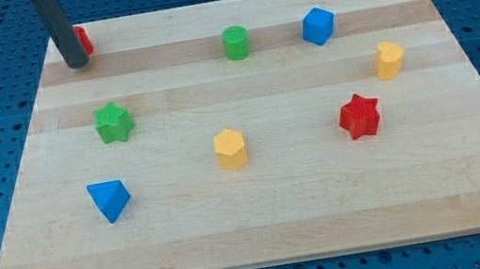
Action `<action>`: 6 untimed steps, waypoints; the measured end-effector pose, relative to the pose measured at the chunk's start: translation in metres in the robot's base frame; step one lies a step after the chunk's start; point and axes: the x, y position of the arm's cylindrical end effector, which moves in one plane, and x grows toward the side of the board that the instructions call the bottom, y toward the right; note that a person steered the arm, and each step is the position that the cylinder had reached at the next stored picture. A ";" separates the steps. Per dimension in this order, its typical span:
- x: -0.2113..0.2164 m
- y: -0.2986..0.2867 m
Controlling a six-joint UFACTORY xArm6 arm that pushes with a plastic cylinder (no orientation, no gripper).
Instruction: Move the red circle to the top left corner
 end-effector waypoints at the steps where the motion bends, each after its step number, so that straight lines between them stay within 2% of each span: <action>1: 0.002 -0.005; 4: -0.031 -0.005; 5: -0.028 -0.004; 6: -0.026 0.022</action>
